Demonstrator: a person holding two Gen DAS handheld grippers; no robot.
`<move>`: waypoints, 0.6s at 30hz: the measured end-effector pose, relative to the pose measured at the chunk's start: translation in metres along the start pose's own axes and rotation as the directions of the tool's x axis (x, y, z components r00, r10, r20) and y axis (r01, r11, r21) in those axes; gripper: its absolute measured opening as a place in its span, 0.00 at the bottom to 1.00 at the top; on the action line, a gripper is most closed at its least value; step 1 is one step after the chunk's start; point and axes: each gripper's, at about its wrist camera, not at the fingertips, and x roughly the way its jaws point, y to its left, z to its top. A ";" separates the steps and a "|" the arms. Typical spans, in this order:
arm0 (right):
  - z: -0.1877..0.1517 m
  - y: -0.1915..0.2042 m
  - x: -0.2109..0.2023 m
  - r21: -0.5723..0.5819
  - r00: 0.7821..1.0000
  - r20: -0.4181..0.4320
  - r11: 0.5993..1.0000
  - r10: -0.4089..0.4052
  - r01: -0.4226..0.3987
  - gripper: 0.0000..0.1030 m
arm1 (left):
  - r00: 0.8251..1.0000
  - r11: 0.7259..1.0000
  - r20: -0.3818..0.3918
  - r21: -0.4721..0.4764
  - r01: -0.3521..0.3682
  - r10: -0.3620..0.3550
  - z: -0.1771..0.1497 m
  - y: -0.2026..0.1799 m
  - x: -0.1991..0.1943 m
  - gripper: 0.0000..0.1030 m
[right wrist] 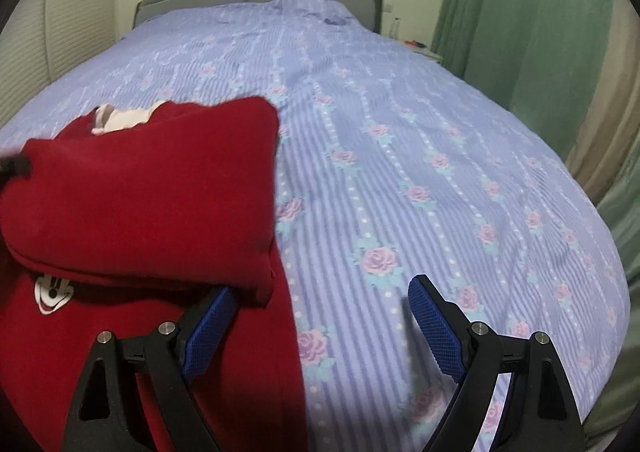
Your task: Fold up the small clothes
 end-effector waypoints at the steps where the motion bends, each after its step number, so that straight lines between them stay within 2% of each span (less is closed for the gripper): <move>1: -0.001 -0.003 -0.001 0.025 1.000 0.005 1.000 0.004 -0.004 0.85 | 1.000 1.000 -0.002 0.017 -0.003 0.003 0.002 -0.001 0.002 0.19; 4: -0.008 -0.012 0.006 0.094 0.999 -0.027 0.995 -0.040 0.042 0.85 | 0.994 0.997 -0.093 0.046 -0.059 0.063 -0.010 0.010 0.028 0.19; 6: -0.014 -0.020 0.008 0.157 0.999 -0.038 0.987 -0.008 0.014 0.85 | 0.985 0.998 -0.157 0.015 -0.065 0.067 -0.024 0.024 0.041 0.21; 8: -0.019 -0.026 0.009 0.195 0.999 -0.041 0.981 0.015 -0.006 0.85 | 0.987 0.997 -0.145 -0.014 -0.072 0.069 -0.032 0.031 0.041 0.28; 10: -0.019 -0.023 0.009 0.171 0.999 -0.041 0.985 -0.002 0.009 0.85 | 0.986 0.995 -0.144 -0.031 -0.093 0.088 -0.031 0.032 0.039 0.39; 12: -0.017 -0.020 0.009 0.152 0.999 -0.048 0.988 -0.015 0.022 0.85 | 0.979 0.989 -0.140 0.016 -0.148 0.149 -0.031 0.028 0.036 0.55; 14: -0.015 -0.020 0.009 0.137 0.998 -0.056 0.990 -0.018 0.026 0.85 | 0.971 0.980 -0.138 0.055 -0.191 0.197 -0.032 0.025 0.027 0.64; 16: -0.014 -0.019 0.002 0.112 0.997 -0.067 0.993 -0.028 0.035 0.85 | 0.965 0.970 -0.114 0.086 -0.226 0.235 -0.033 0.020 0.009 0.65; 18: -0.013 -0.020 -0.014 0.077 0.995 -0.069 0.994 -0.072 0.078 0.85 | 0.944 0.941 -0.063 0.125 -0.313 0.322 -0.036 0.015 -0.015 0.72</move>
